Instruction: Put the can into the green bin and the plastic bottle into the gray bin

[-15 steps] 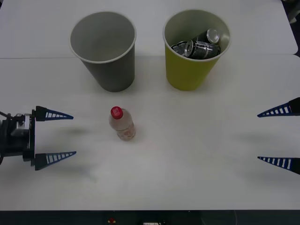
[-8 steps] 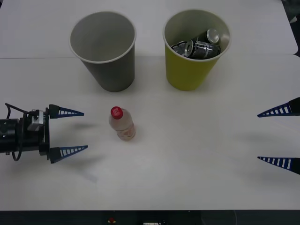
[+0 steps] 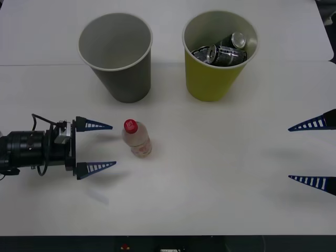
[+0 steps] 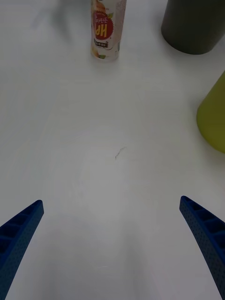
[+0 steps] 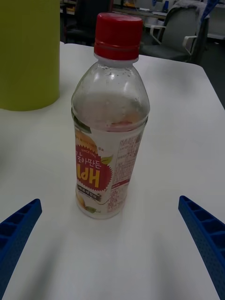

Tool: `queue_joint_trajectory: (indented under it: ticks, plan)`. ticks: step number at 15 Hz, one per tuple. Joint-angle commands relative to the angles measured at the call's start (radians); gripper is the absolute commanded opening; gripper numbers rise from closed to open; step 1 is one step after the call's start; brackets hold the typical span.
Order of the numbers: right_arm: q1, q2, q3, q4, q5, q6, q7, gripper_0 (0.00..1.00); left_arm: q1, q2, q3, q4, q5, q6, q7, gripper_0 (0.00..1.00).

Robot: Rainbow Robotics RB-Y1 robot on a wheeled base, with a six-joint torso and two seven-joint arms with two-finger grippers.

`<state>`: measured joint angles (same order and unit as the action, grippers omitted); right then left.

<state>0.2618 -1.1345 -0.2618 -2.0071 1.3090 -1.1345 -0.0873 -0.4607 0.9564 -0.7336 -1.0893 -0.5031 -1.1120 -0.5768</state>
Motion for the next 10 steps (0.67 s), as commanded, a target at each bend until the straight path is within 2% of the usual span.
queue_joint_trajectory:
  ticks: [1,10]
  plan:
    - [0.000,0.000,0.000,0.000,0.000,0.000,0.000,1.00,-0.021,-0.033,-0.024,-0.001,0.000,0.032,-0.001,1.00]
    - [0.000,0.000,0.000,0.000,0.000,0.000,0.000,1.00,-0.056,-0.157,-0.069,0.000,-0.002,0.135,0.000,1.00]
